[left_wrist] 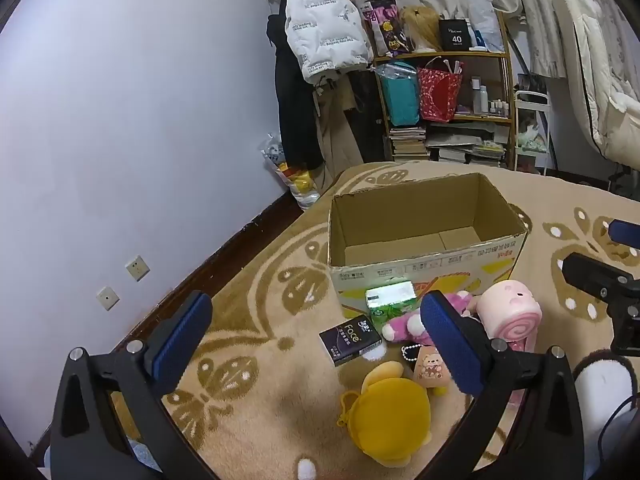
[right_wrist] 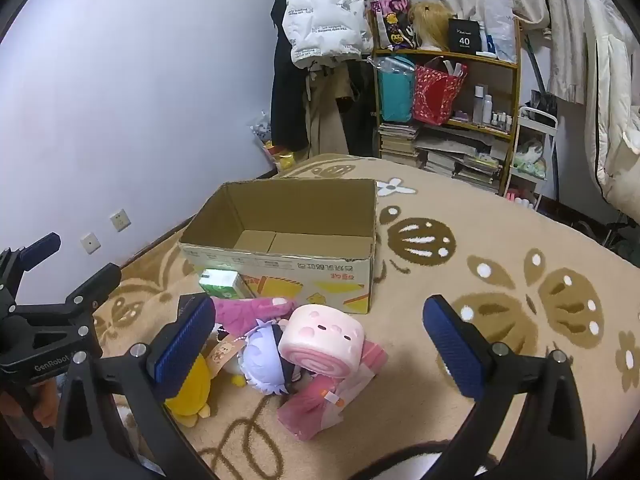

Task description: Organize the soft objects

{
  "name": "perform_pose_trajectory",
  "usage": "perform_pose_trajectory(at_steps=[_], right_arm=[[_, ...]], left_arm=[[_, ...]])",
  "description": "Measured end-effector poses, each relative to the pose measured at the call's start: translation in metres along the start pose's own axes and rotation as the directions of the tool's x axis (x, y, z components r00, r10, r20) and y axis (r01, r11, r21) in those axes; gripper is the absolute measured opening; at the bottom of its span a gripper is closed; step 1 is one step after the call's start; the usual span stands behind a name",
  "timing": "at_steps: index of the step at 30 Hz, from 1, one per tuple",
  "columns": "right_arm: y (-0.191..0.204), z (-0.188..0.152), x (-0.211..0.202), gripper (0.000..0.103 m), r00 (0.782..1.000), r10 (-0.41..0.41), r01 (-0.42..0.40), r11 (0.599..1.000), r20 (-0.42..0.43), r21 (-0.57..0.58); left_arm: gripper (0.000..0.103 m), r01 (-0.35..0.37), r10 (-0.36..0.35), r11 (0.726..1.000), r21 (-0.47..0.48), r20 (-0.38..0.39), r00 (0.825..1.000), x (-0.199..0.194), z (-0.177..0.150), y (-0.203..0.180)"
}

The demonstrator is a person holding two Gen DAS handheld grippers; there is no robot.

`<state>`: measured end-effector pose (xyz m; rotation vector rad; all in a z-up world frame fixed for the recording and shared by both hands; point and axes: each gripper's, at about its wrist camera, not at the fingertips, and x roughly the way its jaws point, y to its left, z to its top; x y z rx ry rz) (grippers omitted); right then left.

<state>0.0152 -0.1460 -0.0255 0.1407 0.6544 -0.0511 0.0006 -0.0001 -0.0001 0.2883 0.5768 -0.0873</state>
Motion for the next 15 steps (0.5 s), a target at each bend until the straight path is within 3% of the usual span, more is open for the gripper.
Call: perform_pose_trajectory(at_steps=[15], right_arm=[[0.001,-0.001,0.001,0.103,1.000,-0.001,0.001,1.000,0.009,-0.013]], left_arm=[[0.103,-0.014,0.013,1.000,0.022,0.018,1.000,0.003,-0.007,-0.009]])
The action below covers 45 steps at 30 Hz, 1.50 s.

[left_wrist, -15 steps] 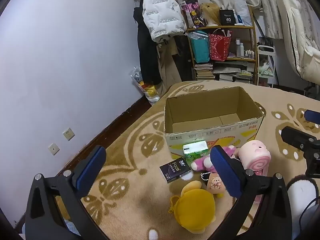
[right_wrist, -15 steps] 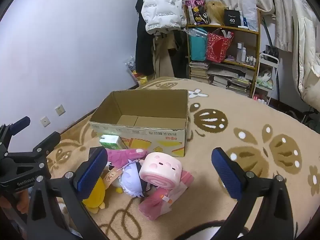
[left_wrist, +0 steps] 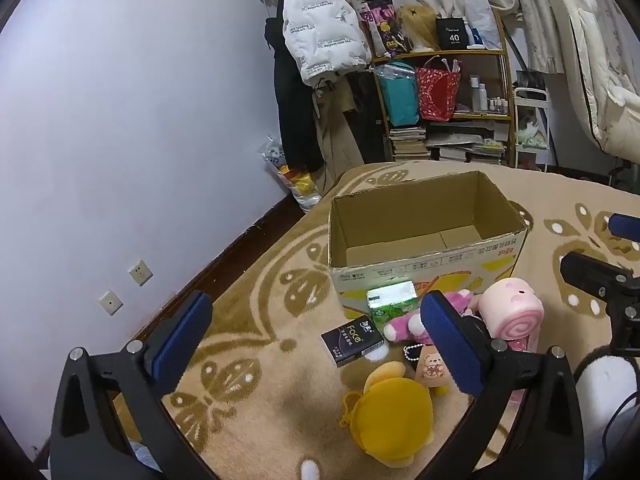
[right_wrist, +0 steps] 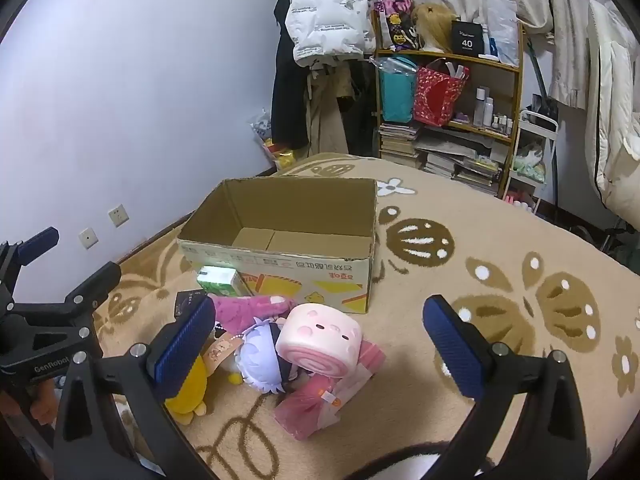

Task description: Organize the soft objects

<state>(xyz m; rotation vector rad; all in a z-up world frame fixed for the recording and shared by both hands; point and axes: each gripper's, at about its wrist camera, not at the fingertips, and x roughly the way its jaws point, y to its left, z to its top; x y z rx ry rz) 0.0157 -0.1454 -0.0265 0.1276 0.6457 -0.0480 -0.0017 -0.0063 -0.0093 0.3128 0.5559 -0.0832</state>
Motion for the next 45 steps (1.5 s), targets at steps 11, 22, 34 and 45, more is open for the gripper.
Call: perform_pose_trajectory(at_steps=[11,22,34,45], right_arm=[[-0.0012,0.0010,0.0040,0.103,1.000,-0.009,0.009,1.000,0.002,-0.002],[0.0010,0.0020,0.0000,0.103,1.000,-0.009,0.009,1.000,0.000,-0.004],[0.0011,0.0033,0.0001,0.103,1.000,-0.011,0.011,1.000,0.001,-0.006],[-0.0012,0.0060,0.0005,0.103,1.000,-0.007,0.007,1.000,-0.005,-0.007]], left_arm=[[0.103,-0.004,0.004,1.000,-0.008,-0.012,1.000,-0.0021,0.0046,0.0064],[0.103,-0.008,0.008,1.000,-0.004,-0.015,1.000,-0.0005,0.0033,0.0058],[0.103,-0.005,0.005,1.000,-0.005,-0.018,1.000,0.0008,0.0009,0.0055],[0.103,-0.006,0.006,1.000,0.003,-0.013,1.000,-0.0017,0.0010,0.0051]])
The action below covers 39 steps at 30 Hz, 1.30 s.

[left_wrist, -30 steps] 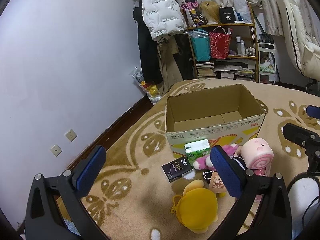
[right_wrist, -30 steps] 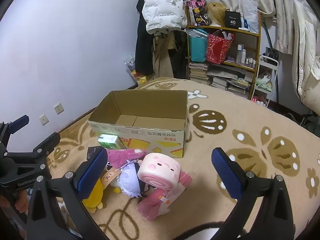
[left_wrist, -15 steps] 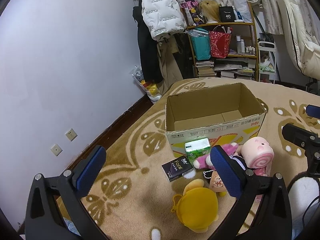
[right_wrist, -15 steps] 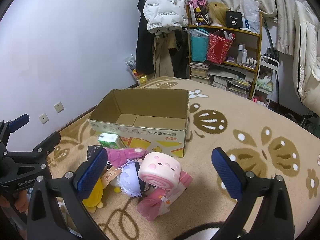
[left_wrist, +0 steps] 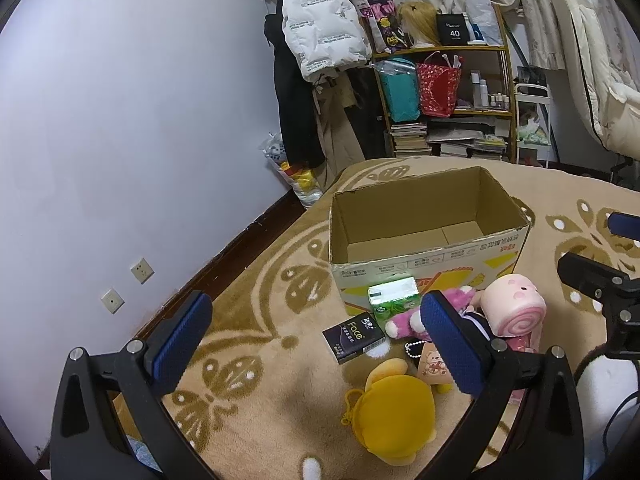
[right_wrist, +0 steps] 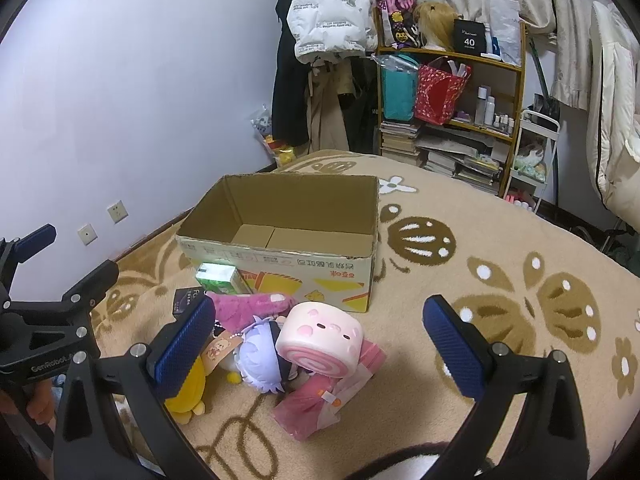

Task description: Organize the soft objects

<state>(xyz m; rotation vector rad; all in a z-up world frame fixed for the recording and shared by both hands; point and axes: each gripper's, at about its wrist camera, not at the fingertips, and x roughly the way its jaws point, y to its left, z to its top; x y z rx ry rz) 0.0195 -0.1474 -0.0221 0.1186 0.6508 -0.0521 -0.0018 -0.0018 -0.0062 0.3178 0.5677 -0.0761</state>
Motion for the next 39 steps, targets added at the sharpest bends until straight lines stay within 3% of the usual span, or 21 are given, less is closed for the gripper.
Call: perform_pose_trajectory(at_steps=[3,39], right_arm=[[0.0010,-0.0117,0.0054,0.103,1.000,0.000,0.000,1.000,-0.001,-0.009],[-0.0051,-0.0129,0.0071,0.103,1.000,-0.019,0.019,1.000,-0.015,0.000]], left_arm=[[0.103,0.000,0.000,1.000,-0.001,0.000,1.000,0.0000,-0.0001,-0.0002],[0.103,0.010,-0.010,1.000,-0.006,-0.028,1.000,0.0074,0.0006,0.0006]])
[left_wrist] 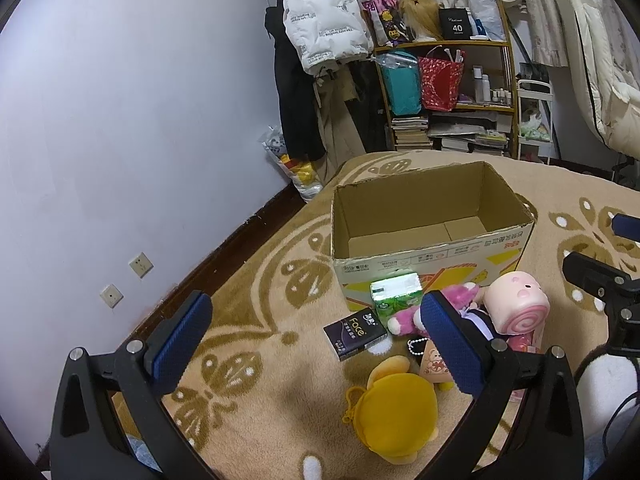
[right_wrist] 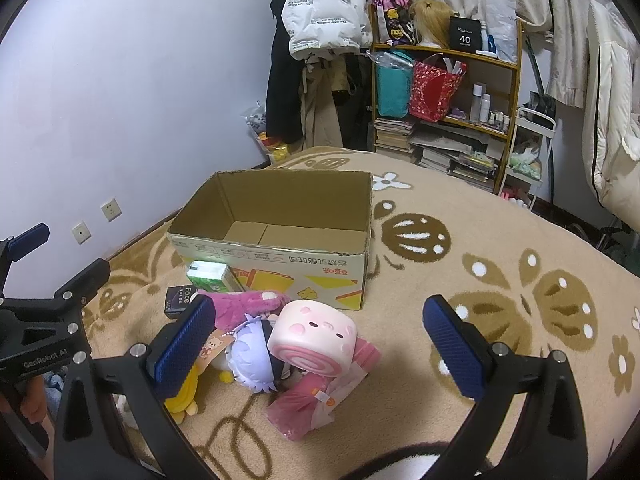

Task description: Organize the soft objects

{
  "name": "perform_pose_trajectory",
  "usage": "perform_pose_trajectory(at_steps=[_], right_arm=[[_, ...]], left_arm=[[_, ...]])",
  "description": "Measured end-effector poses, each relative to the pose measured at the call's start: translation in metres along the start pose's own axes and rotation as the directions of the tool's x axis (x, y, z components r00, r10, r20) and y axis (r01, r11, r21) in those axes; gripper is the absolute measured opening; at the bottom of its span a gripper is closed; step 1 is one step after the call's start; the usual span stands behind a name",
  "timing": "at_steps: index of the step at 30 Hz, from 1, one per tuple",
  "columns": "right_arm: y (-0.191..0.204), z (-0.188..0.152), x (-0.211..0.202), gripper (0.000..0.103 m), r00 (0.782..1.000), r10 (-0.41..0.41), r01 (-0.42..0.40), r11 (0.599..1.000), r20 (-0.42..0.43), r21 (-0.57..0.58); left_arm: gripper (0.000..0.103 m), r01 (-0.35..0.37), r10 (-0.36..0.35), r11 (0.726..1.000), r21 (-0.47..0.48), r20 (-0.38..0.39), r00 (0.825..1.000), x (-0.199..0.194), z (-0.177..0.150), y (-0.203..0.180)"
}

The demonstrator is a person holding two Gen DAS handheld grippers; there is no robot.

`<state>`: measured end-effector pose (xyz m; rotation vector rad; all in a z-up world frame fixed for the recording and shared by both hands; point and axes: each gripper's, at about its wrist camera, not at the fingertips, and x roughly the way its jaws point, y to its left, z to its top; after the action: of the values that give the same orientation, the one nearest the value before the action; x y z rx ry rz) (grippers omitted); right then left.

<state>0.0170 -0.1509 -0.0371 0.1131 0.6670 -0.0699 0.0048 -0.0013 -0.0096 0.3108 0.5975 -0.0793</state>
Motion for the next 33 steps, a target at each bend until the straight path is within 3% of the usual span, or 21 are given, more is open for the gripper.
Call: perform_pose_trajectory(at_steps=[6,13,19,24,33], right_arm=[[-0.001,0.002,0.002,0.103,1.000,-0.007,0.007,1.000,0.004,-0.003],[-0.001,0.005,0.015,0.103,1.000,0.003,-0.003,1.000,-0.025,0.009],[0.001,0.007,0.038,0.103,0.998,0.009,-0.008,1.000,-0.064,0.017],[0.008,0.009,0.055,0.103,0.996,0.018,-0.018,1.000,-0.082,0.004],[0.007,0.002,0.094,0.103,0.986,0.040,-0.039,0.999,-0.160,0.011]], left_arm=[[0.103,0.042,-0.042,0.999,-0.007,-0.036,0.998,0.012,0.000,0.003],[0.103,0.115,-0.126,0.989,-0.092,-0.124,0.984,0.035,-0.001,0.015],[0.103,0.182,-0.207,0.975,-0.126,-0.234,0.950,0.064,-0.008,0.014],[0.103,0.199,-0.229,0.971,-0.131,-0.283,0.931,0.082,-0.011,0.009],[0.103,0.250,-0.291,0.956,-0.152,-0.409,0.865,0.106,-0.027,-0.004]])
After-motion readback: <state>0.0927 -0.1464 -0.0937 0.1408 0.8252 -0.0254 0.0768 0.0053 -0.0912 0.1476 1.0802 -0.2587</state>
